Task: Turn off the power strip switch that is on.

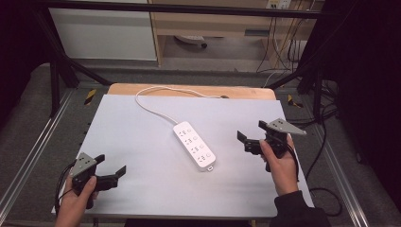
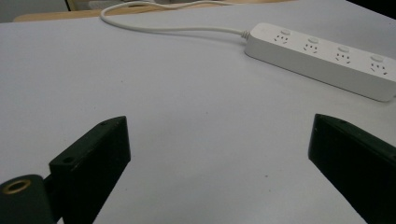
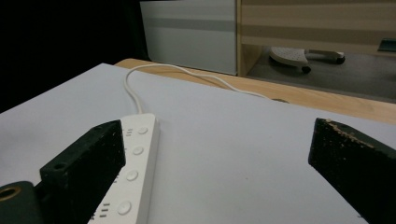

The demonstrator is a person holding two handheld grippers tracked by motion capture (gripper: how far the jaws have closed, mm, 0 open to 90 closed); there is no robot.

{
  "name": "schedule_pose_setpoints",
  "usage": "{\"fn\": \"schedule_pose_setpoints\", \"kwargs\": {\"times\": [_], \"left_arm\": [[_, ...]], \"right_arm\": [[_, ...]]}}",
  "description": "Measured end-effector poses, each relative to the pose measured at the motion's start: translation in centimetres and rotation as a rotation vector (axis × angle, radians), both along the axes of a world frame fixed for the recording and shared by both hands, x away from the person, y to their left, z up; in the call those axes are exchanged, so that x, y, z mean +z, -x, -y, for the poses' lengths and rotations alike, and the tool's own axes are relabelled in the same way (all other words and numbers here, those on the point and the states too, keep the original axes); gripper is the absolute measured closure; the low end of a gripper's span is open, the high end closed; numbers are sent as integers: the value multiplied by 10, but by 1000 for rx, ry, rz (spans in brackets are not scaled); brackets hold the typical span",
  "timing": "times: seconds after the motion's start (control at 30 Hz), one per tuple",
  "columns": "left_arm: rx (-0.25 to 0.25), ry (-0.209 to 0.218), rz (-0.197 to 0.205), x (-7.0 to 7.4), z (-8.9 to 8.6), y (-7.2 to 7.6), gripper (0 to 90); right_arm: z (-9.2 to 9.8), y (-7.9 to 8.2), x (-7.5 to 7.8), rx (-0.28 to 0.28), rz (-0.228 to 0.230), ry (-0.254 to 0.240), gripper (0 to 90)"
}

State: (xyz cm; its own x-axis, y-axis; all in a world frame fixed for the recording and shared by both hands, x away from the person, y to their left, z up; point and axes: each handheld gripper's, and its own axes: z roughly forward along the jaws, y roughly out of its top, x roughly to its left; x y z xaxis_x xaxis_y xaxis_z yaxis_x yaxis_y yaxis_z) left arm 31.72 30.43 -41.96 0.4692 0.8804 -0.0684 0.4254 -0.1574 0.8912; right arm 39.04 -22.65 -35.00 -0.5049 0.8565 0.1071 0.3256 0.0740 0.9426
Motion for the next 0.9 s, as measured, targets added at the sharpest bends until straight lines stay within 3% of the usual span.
{"fn": "schedule_pose_setpoints", "kwargs": {"times": [0.47,0.9], "left_arm": [[1,-2,0,0,0,0,56],[-3,-1,4,0,0,0,56]], "right_arm": [[41,27,-26,-87,-14,-23,53],[60,44,-60,-127,-50,-2,59]]}}
